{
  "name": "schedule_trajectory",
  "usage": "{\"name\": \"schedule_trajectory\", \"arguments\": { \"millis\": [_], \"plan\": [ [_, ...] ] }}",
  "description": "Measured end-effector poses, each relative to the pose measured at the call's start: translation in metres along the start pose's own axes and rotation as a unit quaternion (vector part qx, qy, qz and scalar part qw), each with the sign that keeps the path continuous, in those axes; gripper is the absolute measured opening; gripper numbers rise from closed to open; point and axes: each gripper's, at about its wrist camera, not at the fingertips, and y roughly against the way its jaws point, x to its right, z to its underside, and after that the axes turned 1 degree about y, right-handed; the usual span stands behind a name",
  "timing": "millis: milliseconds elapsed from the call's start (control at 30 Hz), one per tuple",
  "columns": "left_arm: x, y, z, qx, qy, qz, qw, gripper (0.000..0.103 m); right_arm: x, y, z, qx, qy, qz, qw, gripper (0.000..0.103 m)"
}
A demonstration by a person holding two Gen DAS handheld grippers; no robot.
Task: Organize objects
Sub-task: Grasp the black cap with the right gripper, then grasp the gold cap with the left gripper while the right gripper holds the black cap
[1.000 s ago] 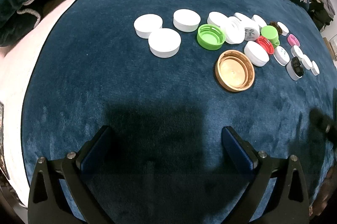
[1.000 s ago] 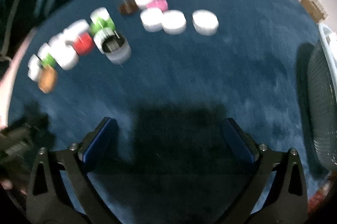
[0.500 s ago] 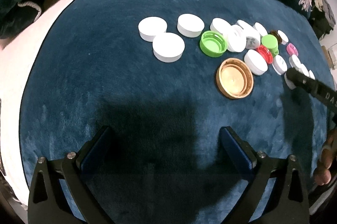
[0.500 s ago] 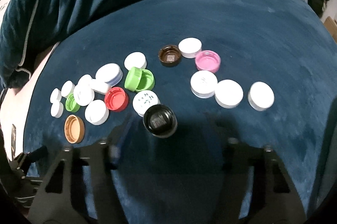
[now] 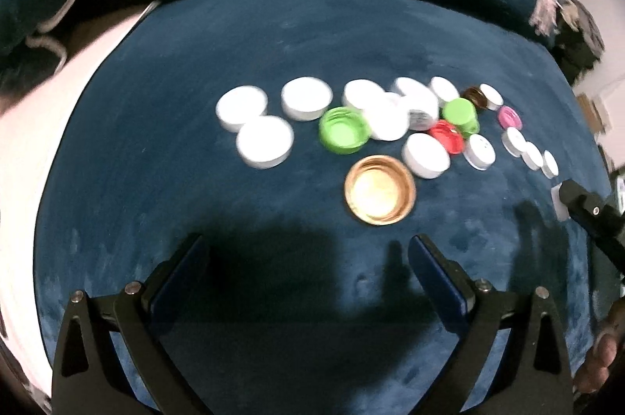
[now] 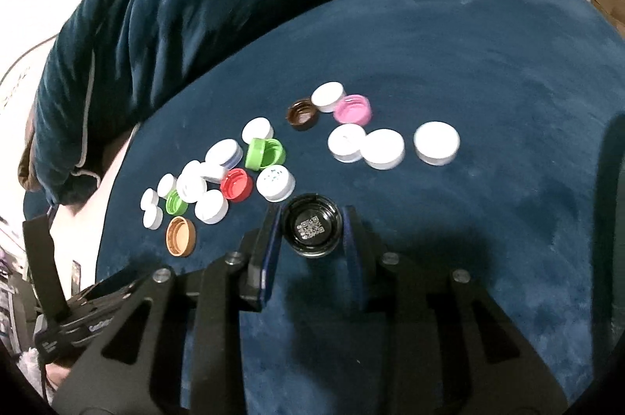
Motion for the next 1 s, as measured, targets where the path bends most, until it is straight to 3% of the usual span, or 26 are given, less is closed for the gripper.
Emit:
{"name": "schedule_trajectory", "arguments": {
  "millis": [100,167,433,533,633,700,833,867,967,1000],
  "plan": [
    [0.001,-0.013,-0.017,-0.003,-0.019,-0.006,0.9998,0.102,0.006,0.001,-0.005,-0.003,-0.016,-0.02,1.0,0.033],
    [-0.023,0.0,-0.017,-0.005,-0.02,-0.005,0.9998,0.102,0.01,0.002,-0.006,-0.001,-0.026,-0.021,0.999,0.033],
    [-0.01,-0.01,-0.027,0.002,-0.021,-0.006,0.9998,0.102,0.02,0.01,-0.007,0.01,-0.038,-0.015,0.999,0.033],
    [-0.01,-0.012,-0.027,0.003,-0.018,-0.004,0.9998,0.102,0.012,0.006,-0.005,0.001,-0.004,0.022,1.0,0.034],
    [-0.009,-0.013,-0.027,0.001,-0.02,-0.006,0.9998,0.102,-0.001,-0.003,0.001,-0.018,0.035,0.028,0.999,0.035],
    [-0.009,-0.013,-0.028,-0.001,-0.02,-0.006,0.9998,0.102,-0.01,-0.011,0.003,-0.027,0.056,0.036,0.997,0.046],
    [-0.012,-0.012,-0.028,0.0,-0.017,-0.006,0.9998,0.102,-0.015,-0.019,0.005,-0.018,0.071,0.052,0.996,0.048],
    [-0.012,-0.013,-0.028,-0.001,-0.015,-0.005,0.9999,0.102,-0.013,-0.019,0.005,-0.014,0.068,0.053,0.996,0.047],
    [-0.012,-0.014,-0.03,-0.001,-0.013,-0.004,0.9999,0.102,-0.009,-0.019,0.005,-0.014,0.062,0.053,0.997,0.014],
    [-0.011,-0.014,-0.03,0.0,-0.013,-0.004,0.9999,0.102,-0.007,-0.017,0.005,-0.011,0.059,0.05,0.997,0.014]
  ]
}}
